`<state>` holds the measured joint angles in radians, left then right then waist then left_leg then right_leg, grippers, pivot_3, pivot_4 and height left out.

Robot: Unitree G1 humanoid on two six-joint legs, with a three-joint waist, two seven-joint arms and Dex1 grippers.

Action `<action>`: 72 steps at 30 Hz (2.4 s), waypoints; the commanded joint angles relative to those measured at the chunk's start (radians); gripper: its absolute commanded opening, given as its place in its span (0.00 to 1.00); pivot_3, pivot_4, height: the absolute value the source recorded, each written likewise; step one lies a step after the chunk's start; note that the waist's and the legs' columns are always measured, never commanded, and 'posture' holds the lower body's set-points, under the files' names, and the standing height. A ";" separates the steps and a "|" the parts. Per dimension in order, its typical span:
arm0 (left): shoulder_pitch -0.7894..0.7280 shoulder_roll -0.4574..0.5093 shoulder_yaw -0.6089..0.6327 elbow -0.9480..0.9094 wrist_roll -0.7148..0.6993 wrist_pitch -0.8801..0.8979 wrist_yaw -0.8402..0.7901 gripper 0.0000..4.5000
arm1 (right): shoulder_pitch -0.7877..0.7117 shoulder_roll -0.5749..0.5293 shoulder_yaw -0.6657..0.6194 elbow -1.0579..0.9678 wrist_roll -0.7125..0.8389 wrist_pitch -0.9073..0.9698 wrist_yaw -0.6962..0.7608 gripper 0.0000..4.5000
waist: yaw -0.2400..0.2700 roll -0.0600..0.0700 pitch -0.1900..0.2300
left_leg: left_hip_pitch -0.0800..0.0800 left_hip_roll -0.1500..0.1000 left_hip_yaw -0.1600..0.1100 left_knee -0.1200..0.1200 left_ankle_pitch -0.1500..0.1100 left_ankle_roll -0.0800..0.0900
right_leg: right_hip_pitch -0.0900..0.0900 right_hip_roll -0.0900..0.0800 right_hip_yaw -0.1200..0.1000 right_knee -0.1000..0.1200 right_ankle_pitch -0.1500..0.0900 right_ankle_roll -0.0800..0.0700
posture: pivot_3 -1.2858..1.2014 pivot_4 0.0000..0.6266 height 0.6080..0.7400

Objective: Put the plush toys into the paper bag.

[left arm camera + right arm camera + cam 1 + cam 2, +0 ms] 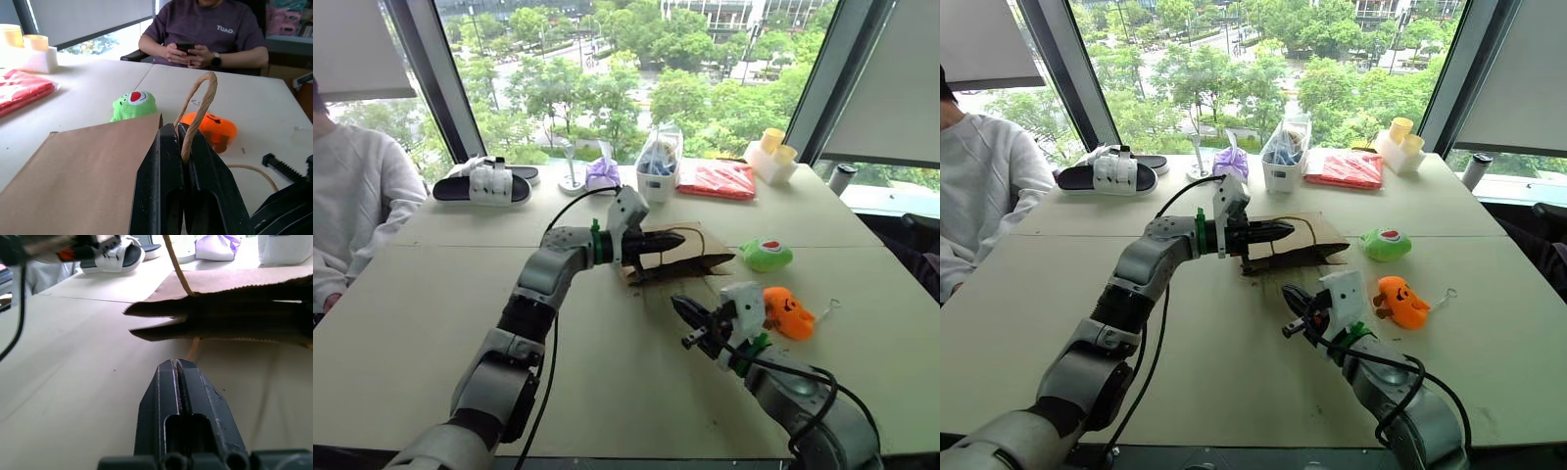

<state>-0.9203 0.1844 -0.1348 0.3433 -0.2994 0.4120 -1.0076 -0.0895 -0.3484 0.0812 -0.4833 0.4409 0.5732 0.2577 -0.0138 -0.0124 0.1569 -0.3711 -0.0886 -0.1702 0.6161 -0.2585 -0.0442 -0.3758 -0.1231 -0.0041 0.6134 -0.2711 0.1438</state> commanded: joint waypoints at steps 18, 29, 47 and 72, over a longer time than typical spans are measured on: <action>0.054 0.017 -0.012 -0.070 0.001 0.003 0.057 0.01 | 0.007 -0.098 -0.137 -0.084 0.051 0.024 0.169 0.00 | 0.004 0.000 0.000 | -0.001 0.000 0.000 0.000 0.001 -0.001 | -0.001 0.000 0.001 0.000 0.000 0.000 | 0.52 0.24 1.00; 0.112 -0.001 0.001 -0.184 -0.090 0.119 0.015 0.01 | 0.024 -0.157 -0.184 -0.102 0.075 0.097 0.159 0.00 | 0.001 0.000 0.000 | -0.001 0.000 0.000 0.000 0.001 -0.001 | 0.000 0.001 0.001 0.000 0.001 -0.001 | 0.52 0.24 1.00; 0.158 0.000 0.029 -0.374 -0.244 0.274 0.081 0.01 | -0.303 -0.104 0.056 0.368 -0.204 -0.100 0.264 0.00 | 0.001 0.000 0.000 | -0.001 0.000 0.000 0.000 0.001 -0.002 | -0.001 0.001 0.003 0.000 0.001 -0.002 | 0.52 0.24 1.00; 0.082 -0.027 0.078 -0.472 -0.391 0.321 0.147 0.01 | -0.345 0.046 0.183 0.632 -0.433 -0.229 0.256 0.00 | -0.005 0.000 0.000 | -0.001 0.000 0.000 0.000 0.006 -0.011 | -0.002 0.002 0.003 0.001 0.001 -0.002 | 0.52 0.24 1.00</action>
<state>-0.8285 0.1585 -0.0430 -0.0734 -0.6622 0.7313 -0.8468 -0.4371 -0.3148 0.2509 0.1451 0.0160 0.3440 0.5141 -0.0188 -0.0123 0.1567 -0.3720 -0.0883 -0.1700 0.6159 -0.2524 -0.0549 -0.3778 -0.1215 -0.0006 0.6146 -0.2700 0.1421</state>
